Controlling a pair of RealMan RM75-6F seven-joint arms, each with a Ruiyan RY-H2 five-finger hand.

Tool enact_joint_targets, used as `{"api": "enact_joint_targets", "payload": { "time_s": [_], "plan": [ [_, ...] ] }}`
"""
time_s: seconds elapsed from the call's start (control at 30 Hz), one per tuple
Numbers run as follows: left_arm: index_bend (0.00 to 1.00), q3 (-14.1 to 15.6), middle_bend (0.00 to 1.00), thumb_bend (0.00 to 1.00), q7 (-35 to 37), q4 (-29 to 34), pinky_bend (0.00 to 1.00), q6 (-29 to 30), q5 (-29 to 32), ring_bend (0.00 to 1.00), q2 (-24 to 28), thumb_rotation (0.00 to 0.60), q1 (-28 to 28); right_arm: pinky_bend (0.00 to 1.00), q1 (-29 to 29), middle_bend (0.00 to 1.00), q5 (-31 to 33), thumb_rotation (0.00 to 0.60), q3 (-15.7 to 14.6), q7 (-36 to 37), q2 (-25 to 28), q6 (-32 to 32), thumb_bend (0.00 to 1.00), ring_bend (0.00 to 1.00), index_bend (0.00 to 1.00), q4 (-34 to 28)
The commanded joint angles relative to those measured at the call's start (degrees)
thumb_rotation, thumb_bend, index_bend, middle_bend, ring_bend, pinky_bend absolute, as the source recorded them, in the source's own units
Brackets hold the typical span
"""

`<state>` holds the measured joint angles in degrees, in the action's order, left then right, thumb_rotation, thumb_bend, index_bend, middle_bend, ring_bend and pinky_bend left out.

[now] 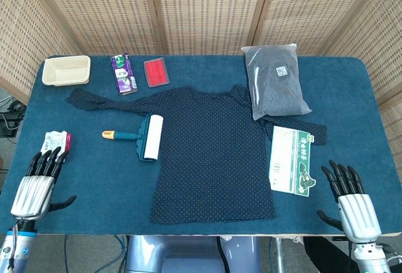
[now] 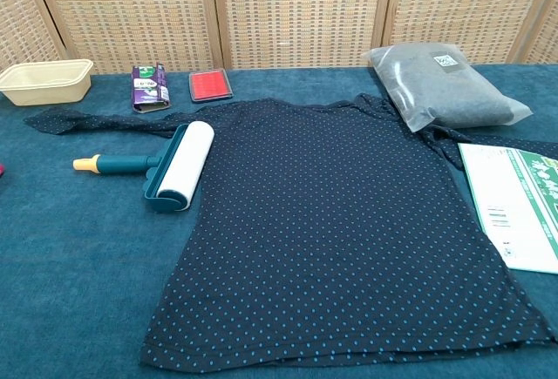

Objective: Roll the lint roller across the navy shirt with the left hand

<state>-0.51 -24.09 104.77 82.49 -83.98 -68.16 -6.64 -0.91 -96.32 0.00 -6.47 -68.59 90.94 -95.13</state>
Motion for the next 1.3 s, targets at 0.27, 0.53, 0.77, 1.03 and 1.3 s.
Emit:
{"api": "enact_joint_targets", "payload": {
  "time_s": [0.27, 0.53, 0.77, 1.03, 1.3],
  "plan": [
    [0.00, -0.11, 0.00, 0.00, -1.07, -0.06, 0.00, 0.60, -0.04, 0.00, -0.43, 0.600, 0.15, 0.00, 0.08, 0.00, -0.06, 0.600, 0.13, 0.44, 0.17, 0.41, 0.11, 0.00, 0.00, 0.02],
    [0.00, -0.15, 0.00, 0.00, -1.85, 0.20, 0.00, 0.54, 0.15, 0.00, -0.56, 0.600, 0.08, 0.00, 0.21, 0.00, 0.02, 0.600, 0.14, 0.83, 0.40, 0.62, 0.11, 0.00, 0.00, -0.12],
    [0.00, -2.15, 0.00, 0.00, -3.26, 0.61, 0.00, -1.58, 2.52, 0.00, 0.26, 0.600, -1.83, 0.00, 0.18, 0.00, 0.81, 0.600, 0.49, 1.46, 0.64, 0.49, 0.11, 0.00, 0.00, -0.04],
    [0.00, -10.32, 0.00, 0.00, -7.29, -0.11, 0.04, -10.52, 13.38, 0.00, 3.01, 0.600, -10.37, 0.00, 0.08, 0.00, 1.75, 0.600, 1.16, 1.86, 0.68, 0.49, 0.11, 0.00, 0.00, 0.38],
    [0.00, -14.17, 0.36, 0.02, -5.39, -7.71, 0.53, -22.61, 23.37, 0.40, 0.58, 0.600, -19.26, 0.00, -0.39, 0.00, 3.72, 0.600, 1.80, 1.63, -0.17, -0.90, 0.11, 0.00, 0.00, 1.86]
  ]
}}
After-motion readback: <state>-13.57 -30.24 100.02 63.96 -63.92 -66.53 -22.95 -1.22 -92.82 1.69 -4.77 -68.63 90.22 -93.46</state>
